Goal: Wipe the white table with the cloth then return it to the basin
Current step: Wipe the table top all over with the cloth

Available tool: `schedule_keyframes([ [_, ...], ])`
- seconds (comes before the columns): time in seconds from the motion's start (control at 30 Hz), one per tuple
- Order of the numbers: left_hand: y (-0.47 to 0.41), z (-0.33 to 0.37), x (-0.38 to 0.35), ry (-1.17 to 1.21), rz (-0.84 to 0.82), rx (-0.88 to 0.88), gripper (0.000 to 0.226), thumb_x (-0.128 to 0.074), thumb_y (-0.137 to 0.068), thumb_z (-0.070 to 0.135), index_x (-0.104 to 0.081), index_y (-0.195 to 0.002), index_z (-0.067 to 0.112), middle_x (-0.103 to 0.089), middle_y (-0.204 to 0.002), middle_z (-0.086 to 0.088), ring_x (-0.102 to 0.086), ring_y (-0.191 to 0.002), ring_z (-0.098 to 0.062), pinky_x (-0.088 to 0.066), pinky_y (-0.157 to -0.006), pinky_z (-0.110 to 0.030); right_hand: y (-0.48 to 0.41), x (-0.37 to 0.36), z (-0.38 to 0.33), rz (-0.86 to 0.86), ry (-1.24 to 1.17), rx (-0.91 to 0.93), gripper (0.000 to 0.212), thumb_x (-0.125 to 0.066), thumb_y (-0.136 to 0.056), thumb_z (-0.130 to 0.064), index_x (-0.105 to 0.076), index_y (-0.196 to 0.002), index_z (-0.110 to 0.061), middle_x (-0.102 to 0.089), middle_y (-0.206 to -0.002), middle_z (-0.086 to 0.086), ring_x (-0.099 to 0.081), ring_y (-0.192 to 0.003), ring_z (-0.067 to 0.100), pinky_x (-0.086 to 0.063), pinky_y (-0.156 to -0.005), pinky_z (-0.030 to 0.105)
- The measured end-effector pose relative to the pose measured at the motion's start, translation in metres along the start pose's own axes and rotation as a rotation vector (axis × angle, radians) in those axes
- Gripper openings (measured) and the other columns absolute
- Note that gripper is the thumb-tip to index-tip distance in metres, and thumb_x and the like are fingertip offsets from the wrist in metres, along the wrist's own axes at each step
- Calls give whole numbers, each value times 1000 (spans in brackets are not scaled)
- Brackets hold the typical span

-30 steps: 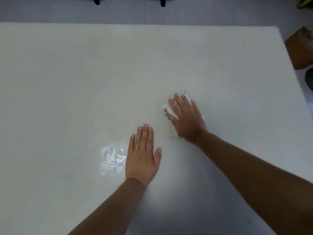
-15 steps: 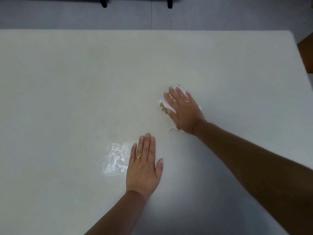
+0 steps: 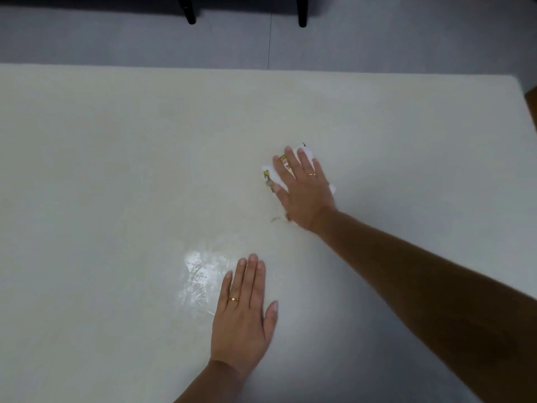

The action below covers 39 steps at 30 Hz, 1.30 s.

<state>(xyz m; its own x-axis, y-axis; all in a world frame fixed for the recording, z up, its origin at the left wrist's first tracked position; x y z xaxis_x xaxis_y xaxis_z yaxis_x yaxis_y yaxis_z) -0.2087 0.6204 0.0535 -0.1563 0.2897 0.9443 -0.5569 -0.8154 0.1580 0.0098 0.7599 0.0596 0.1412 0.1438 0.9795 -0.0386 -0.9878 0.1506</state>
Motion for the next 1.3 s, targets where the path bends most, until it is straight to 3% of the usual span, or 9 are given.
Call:
schedule_keyframes([
  [0.1, -1, -3, 0, 15, 12, -24, 63, -28, -98, 41, -26, -149, 5, -20, -159, -10, -17, -147, -25, -20, -115, -46, -13, 11, 60, -15, 71, 101, 56, -34, -99, -34, -15, -150, -20, -8, -159, 9, -7, -147, 27, -6, -116, 42],
  [0.27, -17, -7, 10, 32, 85, -105, 60, -32, -99, 41, -30, -148, 7, -25, -158, -6, -21, -146, -24, -18, -117, -45, -35, 21, 110, 41, -19, -575, 56, -22, -101, -36, -7, -151, -18, -1, -160, 8, -1, -146, 27, -3, -117, 45],
  [0.33, -42, 2, 19, 38, 94, -99, 61, -32, -98, 42, -28, -149, 9, -25, -158, -5, -19, -147, -22, -15, -119, -42, -47, 18, 80, 35, -72, -677, 55, -18, -100, -37, -5, -151, -19, 0, -160, 8, 1, -146, 29, 1, -116, 47],
  [0.57, -152, 38, 39, -6, 113, -87, 62, -27, -98, 43, -28, -148, 5, -28, -156, -12, -20, -145, -26, -8, -119, -39, -51, 19, 75, 17, 43, 35, 55, -28, -99, -37, -14, -150, -24, -8, -160, 4, -6, -147, 23, -3, -116, 43],
  [0.83, -167, 26, 18, -69, 37, -37, 68, -21, -97, 48, -11, -153, 9, -7, -161, -8, -1, -149, -22, 0, -120, -37, -86, 28, 115, 45, -73, -668, 55, -16, -100, -40, -4, -151, -22, 1, -160, 3, 2, -147, 24, 1, -117, 47],
  [0.9, -168, 26, 18, -84, 31, -32, 68, -22, -98, 48, -10, -153, 9, -7, -161, -8, -1, -149, -22, -1, -119, -37, -94, 23, 77, 36, -84, -608, 55, -13, -100, -41, -3, -150, -22, 3, -160, 3, 3, -146, 26, 4, -116, 46],
  [1.0, -167, 27, 19, -78, 27, -30, 68, -22, -98, 48, -8, -153, 10, -5, -161, -7, -1, -149, -21, -2, -119, -37, -89, 16, 31, 30, -32, -198, 54, -16, -99, -41, -7, -150, -25, 0, -160, 1, 3, -147, 24, 5, -116, 44],
  [1.13, -167, 27, 21, -59, 30, -40, 68, -25, -97, 47, -17, -152, 7, -13, -160, -10, -8, -148, -23, -9, -118, -40, -90, 26, 74, 11, 43, 133, 55, -29, -98, -38, -15, -150, -24, -10, -160, 2, -7, -147, 22, -6, -116, 42],
  [1.3, -167, 29, 21, -23, 25, -34, 68, -29, -96, 46, -18, -151, 7, -13, -160, -9, -9, -148, -23, -12, -117, -41, -121, 37, 133, 52, -32, -481, 55, -21, -100, -37, -7, -151, -21, -1, -160, 4, -1, -147, 23, -2, -117, 45],
])
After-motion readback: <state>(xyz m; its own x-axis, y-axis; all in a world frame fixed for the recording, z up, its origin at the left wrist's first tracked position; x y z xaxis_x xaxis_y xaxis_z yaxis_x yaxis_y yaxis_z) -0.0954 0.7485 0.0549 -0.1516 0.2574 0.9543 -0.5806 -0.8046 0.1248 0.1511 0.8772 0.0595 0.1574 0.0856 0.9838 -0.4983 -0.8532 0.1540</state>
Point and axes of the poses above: each hand's wrist, its own y-axis away from the middle knuckle, its own x-axis out of the back of the hand, z = x × y, the point moved 1 cm from there along -y, towards the middle knuckle
